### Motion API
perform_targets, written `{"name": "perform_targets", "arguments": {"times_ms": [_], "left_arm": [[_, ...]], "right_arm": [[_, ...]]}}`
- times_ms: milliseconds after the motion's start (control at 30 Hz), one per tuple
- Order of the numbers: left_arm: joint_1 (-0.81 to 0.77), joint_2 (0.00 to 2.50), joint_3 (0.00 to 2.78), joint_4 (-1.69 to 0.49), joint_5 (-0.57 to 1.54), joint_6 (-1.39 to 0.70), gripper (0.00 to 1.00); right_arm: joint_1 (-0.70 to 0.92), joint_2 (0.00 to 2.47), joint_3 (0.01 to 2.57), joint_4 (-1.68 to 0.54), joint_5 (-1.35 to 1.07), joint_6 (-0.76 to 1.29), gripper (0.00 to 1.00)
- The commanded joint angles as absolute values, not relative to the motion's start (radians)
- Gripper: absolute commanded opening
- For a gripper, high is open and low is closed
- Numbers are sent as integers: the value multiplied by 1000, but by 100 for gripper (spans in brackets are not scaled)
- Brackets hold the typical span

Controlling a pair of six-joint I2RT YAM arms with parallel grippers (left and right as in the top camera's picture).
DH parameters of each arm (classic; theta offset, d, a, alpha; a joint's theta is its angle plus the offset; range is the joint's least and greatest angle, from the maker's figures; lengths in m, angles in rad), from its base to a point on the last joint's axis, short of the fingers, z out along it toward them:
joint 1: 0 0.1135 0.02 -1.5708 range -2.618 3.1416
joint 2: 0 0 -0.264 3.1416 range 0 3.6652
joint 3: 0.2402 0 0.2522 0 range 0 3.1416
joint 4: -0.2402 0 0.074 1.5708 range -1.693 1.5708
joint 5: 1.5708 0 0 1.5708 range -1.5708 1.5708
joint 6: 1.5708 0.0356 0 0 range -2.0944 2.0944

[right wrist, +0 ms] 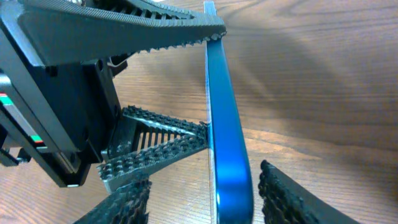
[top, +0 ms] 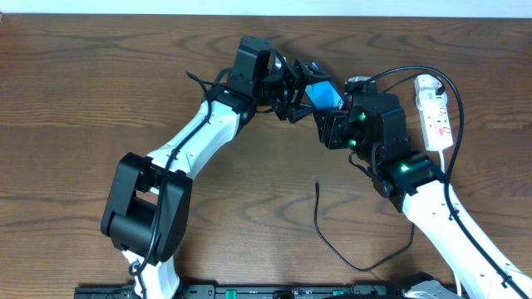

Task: Plug charger to phone and switch on socket
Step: 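Close the right gripper on the phone's long edge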

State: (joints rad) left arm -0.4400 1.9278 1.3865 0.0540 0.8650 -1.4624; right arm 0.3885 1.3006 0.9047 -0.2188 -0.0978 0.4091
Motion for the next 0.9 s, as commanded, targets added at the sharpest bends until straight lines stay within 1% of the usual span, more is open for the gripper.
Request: {"name": "perform_targets", "arguments": {"times_ms": [0,433,567,867], "left_arm": [[-445,1880,1412,67,879,-1464,7],[-445,1880,1412,67,897,-1464,7],[-445,1880,1412,67,904,-1464,7],[-445,1880,1412,67,905,-1463,7]], "right_arm": [[394,1298,929,-217,-80,411,50],[394,1298,929,-217,-69,411,32],[394,1298,929,-217,-69,411,28],[394,1298,929,-217,-69,411,11]]}}
